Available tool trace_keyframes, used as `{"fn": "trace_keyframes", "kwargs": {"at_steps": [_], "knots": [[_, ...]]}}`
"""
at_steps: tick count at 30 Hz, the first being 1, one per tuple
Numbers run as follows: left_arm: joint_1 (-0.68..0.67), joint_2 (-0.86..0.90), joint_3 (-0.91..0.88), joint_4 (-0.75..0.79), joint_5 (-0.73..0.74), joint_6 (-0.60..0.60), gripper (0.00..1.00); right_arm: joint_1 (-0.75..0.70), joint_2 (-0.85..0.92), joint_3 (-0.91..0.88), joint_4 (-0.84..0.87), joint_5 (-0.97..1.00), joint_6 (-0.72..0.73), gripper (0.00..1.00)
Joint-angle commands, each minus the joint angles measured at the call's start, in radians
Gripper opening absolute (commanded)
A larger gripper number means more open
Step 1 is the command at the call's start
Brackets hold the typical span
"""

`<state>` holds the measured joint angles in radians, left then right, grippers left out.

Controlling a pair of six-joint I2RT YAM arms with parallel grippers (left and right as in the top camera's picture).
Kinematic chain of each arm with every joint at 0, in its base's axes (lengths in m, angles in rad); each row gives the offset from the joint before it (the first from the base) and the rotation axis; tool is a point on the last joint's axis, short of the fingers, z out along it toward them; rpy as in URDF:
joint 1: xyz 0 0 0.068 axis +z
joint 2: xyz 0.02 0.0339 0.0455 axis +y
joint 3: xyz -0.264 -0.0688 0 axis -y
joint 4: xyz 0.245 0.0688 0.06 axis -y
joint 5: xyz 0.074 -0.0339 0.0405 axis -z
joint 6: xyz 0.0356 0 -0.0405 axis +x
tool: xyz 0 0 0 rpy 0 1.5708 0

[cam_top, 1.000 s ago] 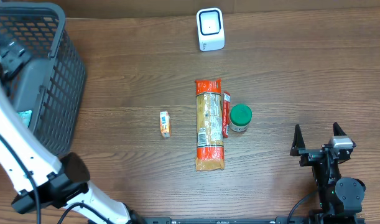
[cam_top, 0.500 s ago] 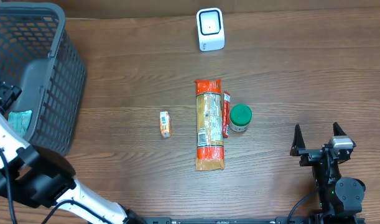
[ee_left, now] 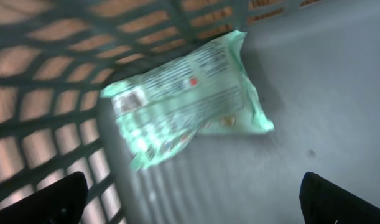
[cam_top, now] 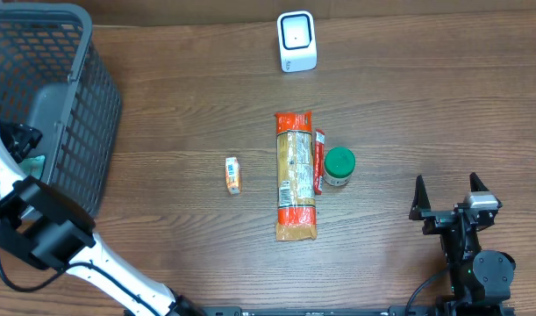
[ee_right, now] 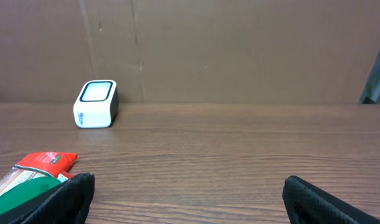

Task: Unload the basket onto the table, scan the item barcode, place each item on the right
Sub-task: 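Move the left gripper into the basket toward the green wipes pack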

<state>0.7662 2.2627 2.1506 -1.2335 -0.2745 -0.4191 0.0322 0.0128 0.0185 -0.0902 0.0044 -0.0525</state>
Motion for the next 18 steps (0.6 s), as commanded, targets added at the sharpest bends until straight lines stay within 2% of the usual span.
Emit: {"fn": "trace_keyframes", "kwargs": {"at_steps": [1, 18], "knots": [[0.000, 0.058, -0.006, 0.028, -0.014, 0.074, 1.00, -0.006, -0.010, -0.011, 0.007, 0.001, -0.001, 1.00], [0.000, 0.207, -0.007, 0.086, -0.013, 0.138, 1.00, -0.005, -0.010, -0.011, 0.007, 0.001, -0.001, 1.00]]}}
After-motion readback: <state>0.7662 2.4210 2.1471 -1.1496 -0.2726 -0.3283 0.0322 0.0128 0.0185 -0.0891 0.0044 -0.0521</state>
